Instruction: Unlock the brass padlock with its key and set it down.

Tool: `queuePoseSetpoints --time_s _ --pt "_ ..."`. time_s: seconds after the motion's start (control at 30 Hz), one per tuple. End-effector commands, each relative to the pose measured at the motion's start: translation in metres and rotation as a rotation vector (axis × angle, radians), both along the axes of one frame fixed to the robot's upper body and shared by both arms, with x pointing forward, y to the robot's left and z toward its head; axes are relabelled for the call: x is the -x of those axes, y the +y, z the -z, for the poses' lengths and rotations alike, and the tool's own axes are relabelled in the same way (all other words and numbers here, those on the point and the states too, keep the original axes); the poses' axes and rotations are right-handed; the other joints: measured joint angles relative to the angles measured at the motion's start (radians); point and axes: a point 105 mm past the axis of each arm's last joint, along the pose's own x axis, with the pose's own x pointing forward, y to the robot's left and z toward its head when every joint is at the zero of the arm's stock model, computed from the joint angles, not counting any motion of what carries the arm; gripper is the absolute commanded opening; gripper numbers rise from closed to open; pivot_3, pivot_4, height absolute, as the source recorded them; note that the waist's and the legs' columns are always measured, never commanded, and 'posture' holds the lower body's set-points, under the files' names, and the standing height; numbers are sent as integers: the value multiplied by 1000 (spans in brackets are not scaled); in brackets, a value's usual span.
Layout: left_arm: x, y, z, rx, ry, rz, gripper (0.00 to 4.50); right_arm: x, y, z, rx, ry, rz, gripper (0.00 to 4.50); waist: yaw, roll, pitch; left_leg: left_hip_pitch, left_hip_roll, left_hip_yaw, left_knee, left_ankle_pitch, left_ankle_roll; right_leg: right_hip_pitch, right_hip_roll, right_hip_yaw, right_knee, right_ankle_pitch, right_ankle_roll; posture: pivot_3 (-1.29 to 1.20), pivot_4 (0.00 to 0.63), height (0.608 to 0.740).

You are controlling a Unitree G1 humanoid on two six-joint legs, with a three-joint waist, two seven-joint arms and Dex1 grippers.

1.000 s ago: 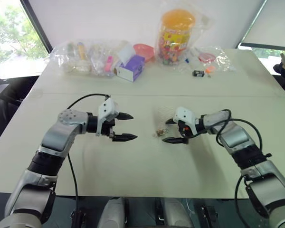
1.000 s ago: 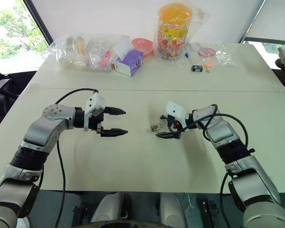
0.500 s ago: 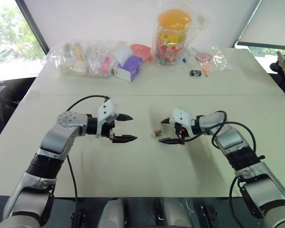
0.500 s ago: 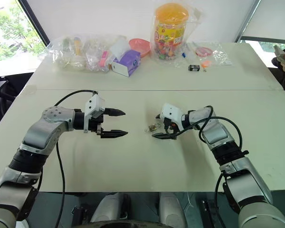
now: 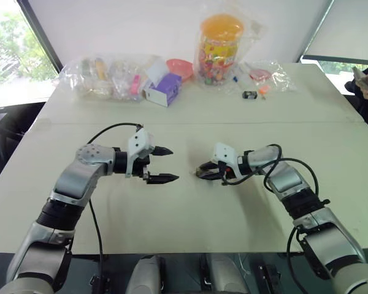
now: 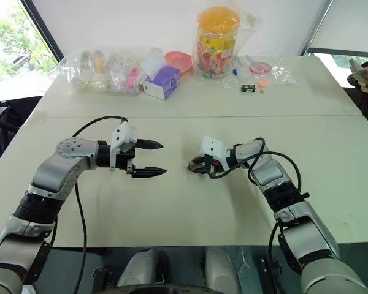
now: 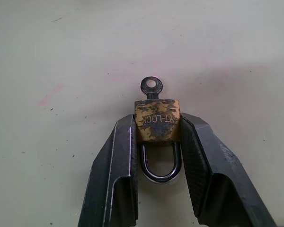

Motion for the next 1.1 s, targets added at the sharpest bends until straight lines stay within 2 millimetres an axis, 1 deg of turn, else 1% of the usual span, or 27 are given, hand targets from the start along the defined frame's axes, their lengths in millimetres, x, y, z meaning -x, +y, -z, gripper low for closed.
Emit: queuePoseSetpoints --time_s 0.03,0.1,0.2,0.23,0.27,0.3,0.37,0.43,0.6,0.7,0.77,0.9,1.0,1.03,1.1 --pt "2 -2 -11 16 -47 10 4393 5 -15 28 87 68 58 687 1 0 0 0 0 0 0 0 0 0 0 0 0 0 0 0 150 740" --pt "3 -2 -11 18 -44 9 4393 6 -19 28 100 32 63 687 2 0 0 0 0 0 0 0 0 0 0 0 0 0 0 0 150 740" --pt "3 -4 -9 38 -14 11 4393 0 -24 14 143 -208 85 687 6 0 0 -1 0 -1 0 0 0 0 -1 1 0 0 0 0 150 740" --pt "3 -5 -9 56 9 8 4393 -2 -26 7 162 -301 99 687 6 0 0 -1 0 -1 0 0 0 0 -1 1 0 0 0 0 150 740" --pt "1 -7 -9 84 44 3 4393 -2 -26 -10 169 -459 102 687 8 0 0 -1 -1 -1 1 0 0 0 -1 1 0 0 0 0 150 740" --pt "-1 -8 -9 103 68 -1 4393 0 -25 -22 171 -567 101 687 12 0 0 -1 -1 -1 1 0 0 0 -2 1 0 0 0 0 150 740" --pt "-3 -12 -10 131 104 14 4393 11 -23 -45 172 -723 85 687 14 0 0 -3 -2 -1 1 0 0 -2 -1 1 0 0 0 0 150 740" --pt "-5 -15 -11 143 122 29 4393 22 -21 -57 207 -825 39 687 14 0 0 -6 -3 -1 1 0 0 -4 -1 1 0 0 0 0 150 740" --pt "-5 -23 -13 134 120 87 4393 37 -17 -72 232 -914 -5 687 3 -1 1 -6 -2 -1 0 0 0 -5 1 0 -1 0 0 0 150 740" --pt "-2 -39 -18 152 129 168 4393 53 0 -86 226 -953 -83 687 6 0 1 -5 -1 0 0 0 0 -5 2 0 -1 0 0 0 150 740" --pt "-2 -43 -21 168 135 181 4393 56 4 -90 224 -952 -97 687 7 -1 1 -6 -2 0 0 0 0 -5 2 1 -1 0 0 0 150 740" --pt "-4 -43 -23 177 135 181 4393 57 6 -93 227 -949 -104 687 7 -1 1 -6 -2 -1 0 0 0 -4 2 0 -2 0 0 0 150 740" --pt "-5 -45 -22 178 132 180 3549 58 8 -95 226 -949 -107 687 7 -1 1 -6 -2 -1 0 0 0 -4 2 0 -2 0 0 0 150 740" --pt "-6 -45 -22 177 129 176 3153 58 8 -96 225 -949 -109 687 7 -1 1 -6 -2 -1 0 0 0 -4 2 0 -2 0 0 0 150 740" --pt "-6 -45 -22 178 128 175 3153 58 8 -96 226 -949 -111 687 7 -1 1 -6 -2 -1 0 0 0 -4 2 0 -2 0 0 0 150 740"
